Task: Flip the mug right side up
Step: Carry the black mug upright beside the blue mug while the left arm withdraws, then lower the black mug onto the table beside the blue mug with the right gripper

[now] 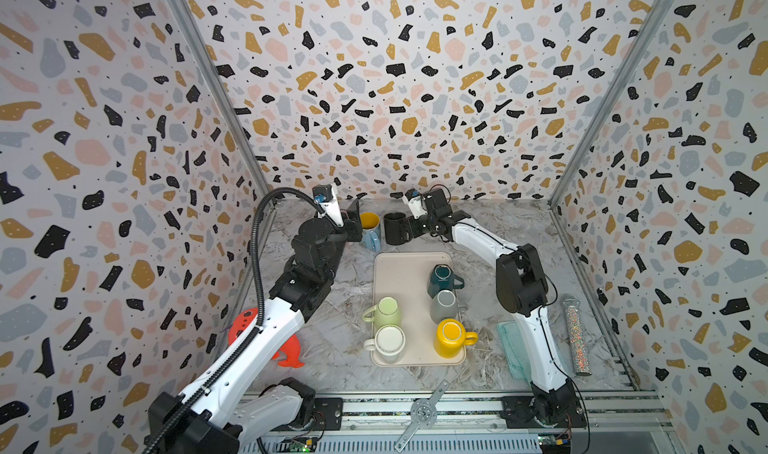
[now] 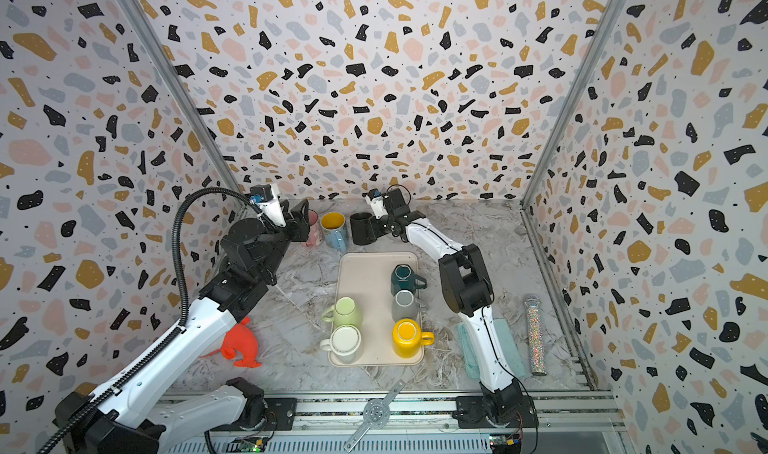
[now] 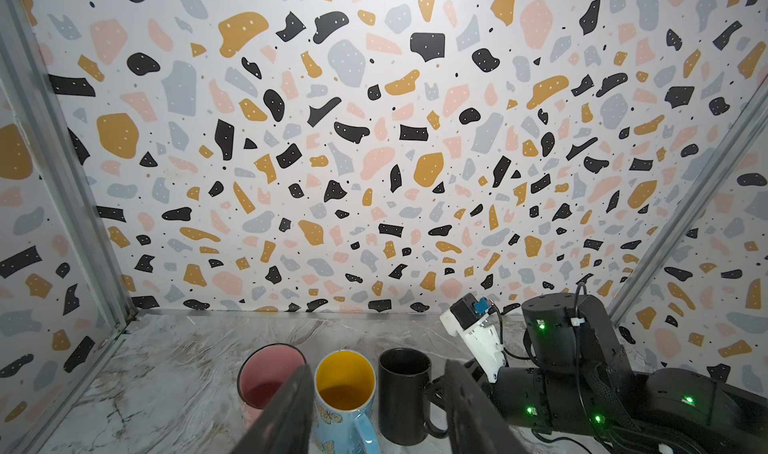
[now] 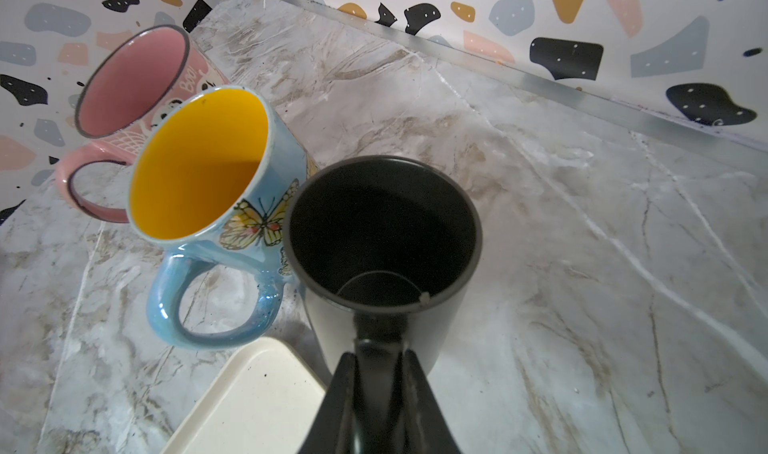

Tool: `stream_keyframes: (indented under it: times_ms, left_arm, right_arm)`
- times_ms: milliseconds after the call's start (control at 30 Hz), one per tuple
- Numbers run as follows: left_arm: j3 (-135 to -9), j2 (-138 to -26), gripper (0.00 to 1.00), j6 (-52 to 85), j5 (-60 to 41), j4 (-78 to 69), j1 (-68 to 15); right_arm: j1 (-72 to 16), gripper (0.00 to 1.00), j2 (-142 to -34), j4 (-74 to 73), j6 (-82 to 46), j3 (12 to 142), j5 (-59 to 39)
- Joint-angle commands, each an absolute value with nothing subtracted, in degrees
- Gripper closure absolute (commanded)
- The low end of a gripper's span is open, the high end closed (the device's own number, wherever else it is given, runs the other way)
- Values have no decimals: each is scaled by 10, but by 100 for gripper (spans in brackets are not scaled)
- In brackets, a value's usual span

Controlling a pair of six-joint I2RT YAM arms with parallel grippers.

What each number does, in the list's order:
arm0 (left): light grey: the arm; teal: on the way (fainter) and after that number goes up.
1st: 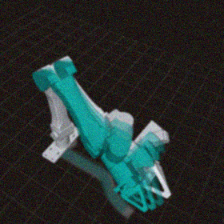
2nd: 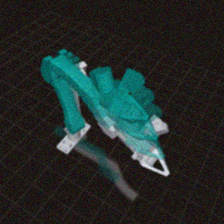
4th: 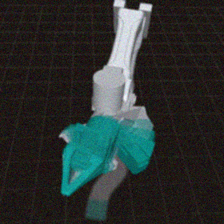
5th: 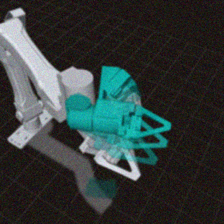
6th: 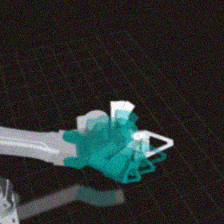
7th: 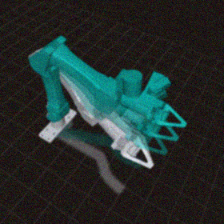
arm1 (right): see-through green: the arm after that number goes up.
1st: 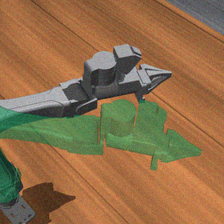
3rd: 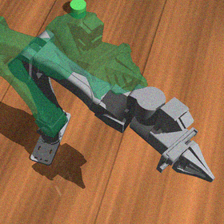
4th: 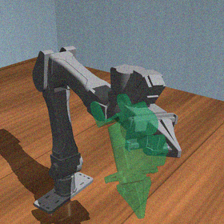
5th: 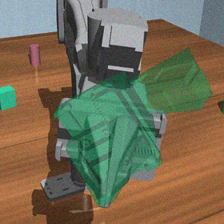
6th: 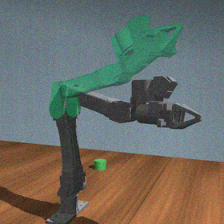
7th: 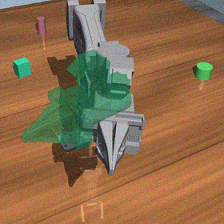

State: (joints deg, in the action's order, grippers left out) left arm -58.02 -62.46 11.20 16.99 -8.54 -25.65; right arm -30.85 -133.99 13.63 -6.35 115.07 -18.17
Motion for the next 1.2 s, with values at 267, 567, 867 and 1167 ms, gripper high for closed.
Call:
stream_keyframes:
  times_ms: [267, 567, 867, 1167]
  left_arm:
    - [-563, -604, 48, 111, 176, -104, -251]
    - [-555, -597, 48, 100, 187, -105, -251]
    - [-553, -587, 48, 94, 197, -98, -250]
    - [-554, -581, 49, 93, 199, -94, -250]
  right_arm:
    - [-319, 100, -1307, 105, -64, 1130, -166]
    - [-327, 100, -1287, 113, -54, 1089, -168]
    - [-331, 100, -1278, 115, -54, 1066, -171]
    - [-335, 99, -1274, 115, -62, 1051, -169]
